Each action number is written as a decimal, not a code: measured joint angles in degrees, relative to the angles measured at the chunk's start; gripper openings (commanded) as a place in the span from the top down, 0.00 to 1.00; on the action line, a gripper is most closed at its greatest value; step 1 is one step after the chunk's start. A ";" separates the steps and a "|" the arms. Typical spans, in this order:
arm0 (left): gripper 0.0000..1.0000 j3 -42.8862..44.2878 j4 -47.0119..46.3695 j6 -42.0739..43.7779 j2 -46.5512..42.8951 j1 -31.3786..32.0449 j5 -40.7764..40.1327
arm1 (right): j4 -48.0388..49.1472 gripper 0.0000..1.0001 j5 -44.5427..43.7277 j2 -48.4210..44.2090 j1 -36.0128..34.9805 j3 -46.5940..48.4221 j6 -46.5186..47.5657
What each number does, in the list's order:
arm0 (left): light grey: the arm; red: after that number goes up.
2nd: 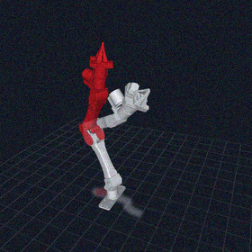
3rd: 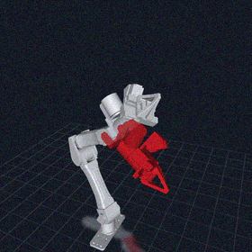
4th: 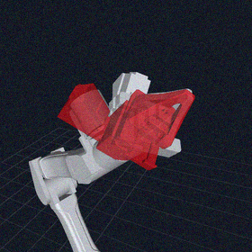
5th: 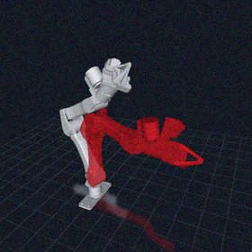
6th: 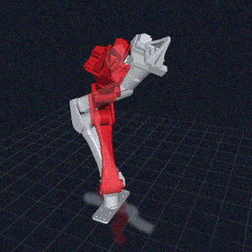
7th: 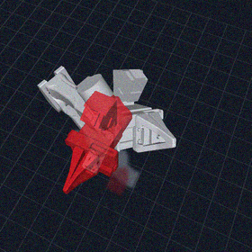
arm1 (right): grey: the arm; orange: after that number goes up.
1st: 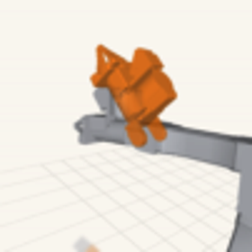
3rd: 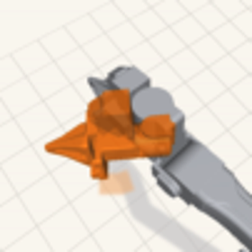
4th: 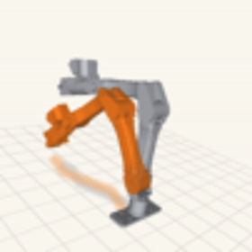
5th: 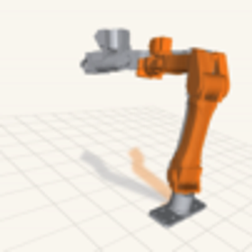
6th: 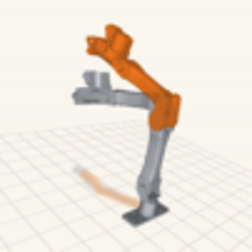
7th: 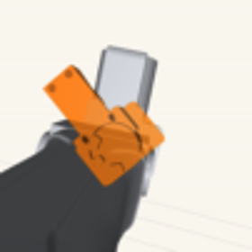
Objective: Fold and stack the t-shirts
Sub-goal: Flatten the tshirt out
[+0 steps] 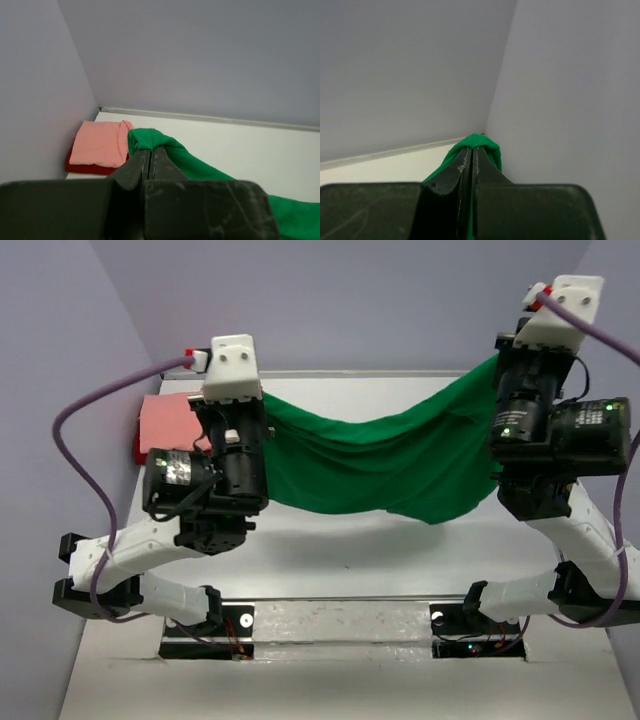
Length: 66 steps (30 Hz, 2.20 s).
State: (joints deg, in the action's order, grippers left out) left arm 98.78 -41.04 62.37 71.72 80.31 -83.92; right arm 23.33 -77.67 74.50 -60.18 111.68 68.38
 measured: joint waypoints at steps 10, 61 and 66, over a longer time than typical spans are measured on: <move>1.00 -15.39 -13.14 8.50 0.26 -2.36 -2.19 | -18.53 1.00 4.02 -3.98 0.46 -15.69 -18.71; 1.00 14.38 89.11 -71.47 5.62 -45.16 43.67 | -87.69 1.00 40.59 -3.37 34.18 -9.51 -80.83; 1.00 9.92 89.79 -71.49 0.33 -45.07 41.68 | -89.13 1.00 35.23 -12.09 31.61 -13.75 -80.41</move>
State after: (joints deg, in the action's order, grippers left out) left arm 108.71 48.75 -9.13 72.05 35.24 -42.24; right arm -65.80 -42.44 62.41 -28.58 97.93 -12.03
